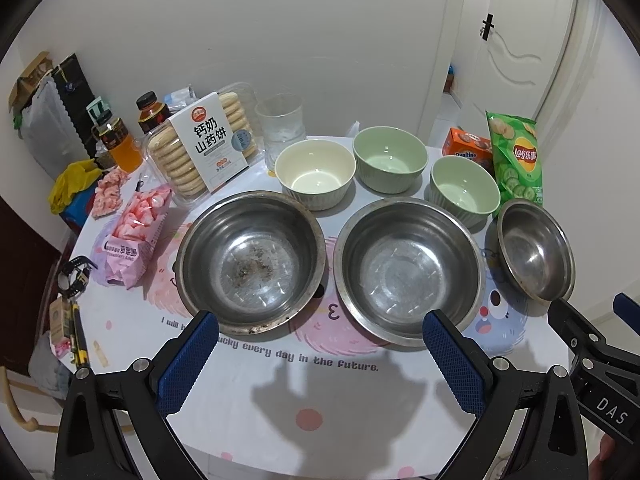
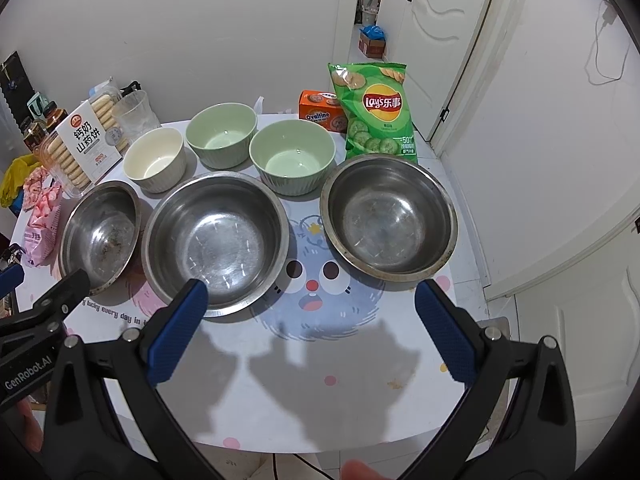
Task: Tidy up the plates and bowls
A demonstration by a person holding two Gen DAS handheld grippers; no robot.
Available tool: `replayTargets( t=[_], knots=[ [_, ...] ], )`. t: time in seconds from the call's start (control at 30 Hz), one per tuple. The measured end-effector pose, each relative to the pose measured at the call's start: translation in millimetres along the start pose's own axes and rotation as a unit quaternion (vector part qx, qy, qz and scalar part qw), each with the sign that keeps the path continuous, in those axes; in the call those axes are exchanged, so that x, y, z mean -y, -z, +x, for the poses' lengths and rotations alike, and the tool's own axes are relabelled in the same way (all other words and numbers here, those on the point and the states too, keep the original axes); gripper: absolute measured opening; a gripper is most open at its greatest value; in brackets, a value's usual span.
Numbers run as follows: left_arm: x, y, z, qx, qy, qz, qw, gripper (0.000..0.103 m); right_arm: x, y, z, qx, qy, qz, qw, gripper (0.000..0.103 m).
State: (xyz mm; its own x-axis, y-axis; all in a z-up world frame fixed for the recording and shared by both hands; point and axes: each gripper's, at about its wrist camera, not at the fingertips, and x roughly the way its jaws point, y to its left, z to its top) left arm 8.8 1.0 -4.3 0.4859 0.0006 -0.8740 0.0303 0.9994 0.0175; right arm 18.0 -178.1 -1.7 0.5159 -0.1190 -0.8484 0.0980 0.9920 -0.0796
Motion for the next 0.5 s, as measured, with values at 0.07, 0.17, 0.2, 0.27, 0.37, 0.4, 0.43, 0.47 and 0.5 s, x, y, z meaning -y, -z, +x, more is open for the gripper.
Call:
replayTargets(
  t=[0.07, 0.17, 0.2, 0.27, 0.37, 0.4, 0.43, 0.47, 0.5],
  knots=[
    [1.3, -0.4, 1.4, -0.001, 0.000, 0.000, 1.0000, 0.103, 0.1, -0.2, 0.2, -0.001, -0.001, 0.000, 1.000, 0.103],
    [1.9, -0.9, 2.4, -0.001, 0.000, 0.000, 1.0000, 0.103, -0.5, 0.0, 0.7, 0.000, 0.000, -0.001, 1.000, 0.103],
    [2.6, -1.4, 3.3, -0.001, 0.000, 0.001, 1.0000, 0.103, -0.5, 0.0, 0.9, -0.001, 0.000, 0.000, 1.000, 0.103],
    [1.8, -1.0, 2.3, -0.001, 0.000, 0.000, 1.0000, 0.103, -0.4, -0.4, 0.8, -0.002, -0.001, 0.001, 1.000, 0.103],
    [2.6, -1.7, 3.2, -0.001, -0.001, 0.000, 1.0000, 0.103, -0.7, -0.5, 0.9, -0.002, 0.000, 0.000, 1.000, 0.103],
    [1.8, -1.1, 2.3, -0.001, 0.000, 0.000, 1.0000, 0.103, -0.9, -0.4, 1.4, -0.002, 0.000, 0.001, 1.000, 0.103],
    [1.9, -1.2, 2.4, -0.001, 0.000, 0.000, 1.0000, 0.103, -0.8, -0.5, 1.0, -0.002, -0.001, 0.000, 1.000, 0.103],
    [1.8, -1.2, 2.3, -0.001, 0.000, 0.000, 1.0000, 0.103, -0.7, -0.3, 1.7, -0.002, 0.000, 0.000, 1.000, 0.103],
    [1.8, -1.3, 2.3, -0.001, 0.000, 0.000, 1.0000, 0.103, -0.8, -0.2, 2.2, -0.002, 0.000, 0.001, 1.000, 0.103]
  ],
)
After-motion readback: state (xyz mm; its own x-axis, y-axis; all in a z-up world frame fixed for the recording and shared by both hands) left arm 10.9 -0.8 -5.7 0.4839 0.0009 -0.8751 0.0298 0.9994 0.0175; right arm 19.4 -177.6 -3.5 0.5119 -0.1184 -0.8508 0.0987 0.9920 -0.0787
